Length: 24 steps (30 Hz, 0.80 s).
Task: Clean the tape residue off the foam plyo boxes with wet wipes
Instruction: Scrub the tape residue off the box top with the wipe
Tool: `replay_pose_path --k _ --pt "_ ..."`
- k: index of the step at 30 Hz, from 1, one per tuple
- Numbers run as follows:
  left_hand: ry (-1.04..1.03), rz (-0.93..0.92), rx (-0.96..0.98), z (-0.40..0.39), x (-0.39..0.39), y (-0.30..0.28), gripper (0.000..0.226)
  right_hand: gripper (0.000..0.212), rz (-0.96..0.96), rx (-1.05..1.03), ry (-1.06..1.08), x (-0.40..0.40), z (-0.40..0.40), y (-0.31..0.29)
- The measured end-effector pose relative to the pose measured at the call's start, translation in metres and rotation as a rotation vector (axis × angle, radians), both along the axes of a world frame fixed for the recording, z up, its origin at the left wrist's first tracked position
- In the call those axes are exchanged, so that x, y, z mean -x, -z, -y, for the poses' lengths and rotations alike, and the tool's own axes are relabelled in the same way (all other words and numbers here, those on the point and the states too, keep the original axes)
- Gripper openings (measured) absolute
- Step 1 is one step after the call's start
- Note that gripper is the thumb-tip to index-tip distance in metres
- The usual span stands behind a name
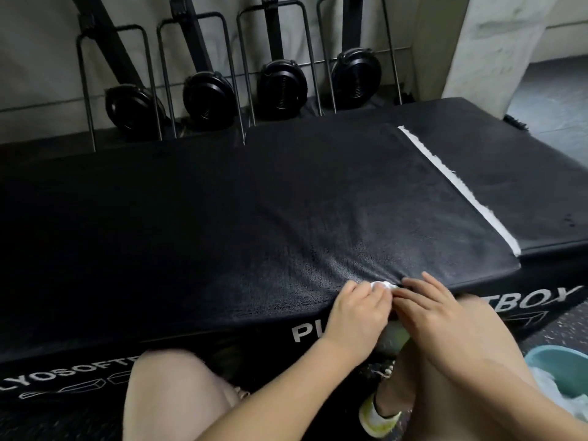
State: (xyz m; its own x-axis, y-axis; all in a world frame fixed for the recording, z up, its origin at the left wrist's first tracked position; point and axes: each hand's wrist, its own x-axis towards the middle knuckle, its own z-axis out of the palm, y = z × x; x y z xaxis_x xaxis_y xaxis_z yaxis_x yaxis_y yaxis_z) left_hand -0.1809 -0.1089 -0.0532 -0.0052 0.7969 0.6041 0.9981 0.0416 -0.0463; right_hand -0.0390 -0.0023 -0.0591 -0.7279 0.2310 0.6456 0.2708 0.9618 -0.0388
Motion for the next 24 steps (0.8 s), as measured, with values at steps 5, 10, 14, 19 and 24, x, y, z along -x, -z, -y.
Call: replay_pose_path --k 5,10,14,19,24 --pt "-0.039 -0.026 0.015 0.029 0.020 -0.004 0.019 0.030 0.041 0.046 -0.063 0.020 0.029 0.003" --pt "-0.138 -0.077 0.055 0.117 0.084 0.005 0.020 0.023 0.036 0.056 -0.216 0.088 0.091 0.008" --pt "-0.275 -0.157 0.087 0.195 0.138 0.004 0.033 0.014 0.045 0.118 -0.308 0.155 0.152 0.004" --pt "-0.404 -0.093 0.137 0.216 0.165 -0.029 0.038 0.033 0.168 0.126 -0.249 0.207 0.179 -0.016" --pt "-0.407 0.063 0.282 0.138 0.147 -0.041 0.032 0.008 0.102 0.088 -0.147 0.191 0.106 -0.027"
